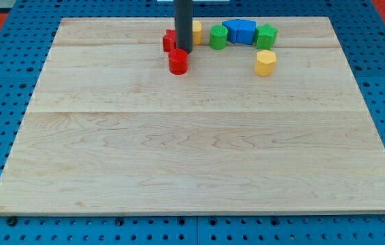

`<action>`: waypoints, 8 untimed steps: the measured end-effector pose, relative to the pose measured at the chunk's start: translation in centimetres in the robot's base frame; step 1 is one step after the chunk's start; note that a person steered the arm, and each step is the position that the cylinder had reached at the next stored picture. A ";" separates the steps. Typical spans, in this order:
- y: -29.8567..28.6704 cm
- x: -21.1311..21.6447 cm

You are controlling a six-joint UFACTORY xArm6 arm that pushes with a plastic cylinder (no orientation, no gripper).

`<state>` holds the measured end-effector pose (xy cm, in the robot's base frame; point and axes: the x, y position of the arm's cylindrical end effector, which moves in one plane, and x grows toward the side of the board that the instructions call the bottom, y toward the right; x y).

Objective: Push the red star toward the top left

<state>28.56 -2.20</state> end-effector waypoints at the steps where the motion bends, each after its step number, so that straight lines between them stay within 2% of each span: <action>1: 2.4 0.0; 2: 3.4 -1.1; 3: -3.1 -4.2; 4: -10.2 -3.3; 5: -9.3 -2.1; 6: -8.2 3.3; 7: -10.5 1.2; 8: -4.7 0.2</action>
<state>28.78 -6.87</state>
